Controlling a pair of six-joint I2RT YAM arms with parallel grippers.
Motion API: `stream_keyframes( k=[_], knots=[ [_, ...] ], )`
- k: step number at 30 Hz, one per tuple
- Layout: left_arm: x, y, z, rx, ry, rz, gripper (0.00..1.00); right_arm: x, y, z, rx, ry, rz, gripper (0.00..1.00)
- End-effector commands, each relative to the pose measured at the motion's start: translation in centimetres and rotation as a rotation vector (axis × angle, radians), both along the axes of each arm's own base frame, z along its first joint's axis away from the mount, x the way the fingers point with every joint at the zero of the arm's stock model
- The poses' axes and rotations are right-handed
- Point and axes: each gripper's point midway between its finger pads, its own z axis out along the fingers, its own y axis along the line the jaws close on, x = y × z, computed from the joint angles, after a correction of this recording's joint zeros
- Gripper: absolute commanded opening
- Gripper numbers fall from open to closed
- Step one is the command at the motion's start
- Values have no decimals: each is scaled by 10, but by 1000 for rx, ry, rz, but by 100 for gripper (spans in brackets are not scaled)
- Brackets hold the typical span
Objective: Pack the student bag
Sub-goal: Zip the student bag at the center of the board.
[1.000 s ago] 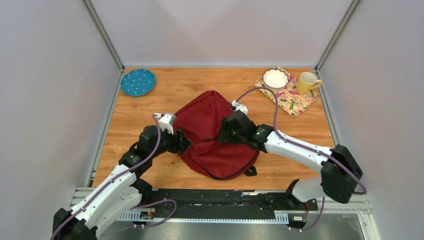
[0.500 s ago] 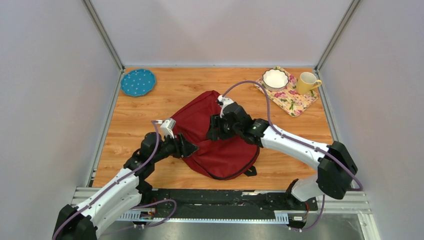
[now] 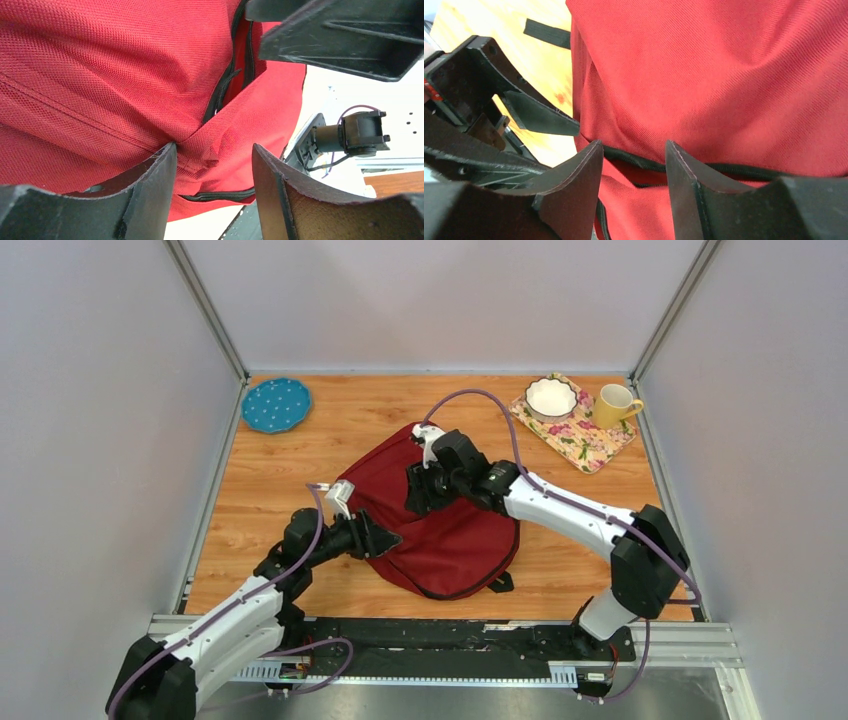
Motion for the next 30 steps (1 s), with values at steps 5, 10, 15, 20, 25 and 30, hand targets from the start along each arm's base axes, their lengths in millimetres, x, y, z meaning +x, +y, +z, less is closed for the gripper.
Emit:
stream_keyframes(
  k=[5,10,15,20,25,30],
  knots=[
    [-10,-5,-16,26,-2,-59,61,-21,-3,-28,-79,95,147,51],
    [-18,-5,-32,68,-8,-87,58,-38,-8,-38,-50,139,167,52],
    [-21,-4,-39,64,-21,-91,57,-43,-11,-53,-62,181,157,51],
    [-21,-3,-43,75,-23,-89,56,-46,-6,-56,-30,205,160,50],
    [-19,-3,-41,71,-31,-87,55,-43,8,-37,54,191,162,53],
    [-16,-5,-36,60,-36,-77,55,-32,17,-22,112,214,64,55]
  ],
)
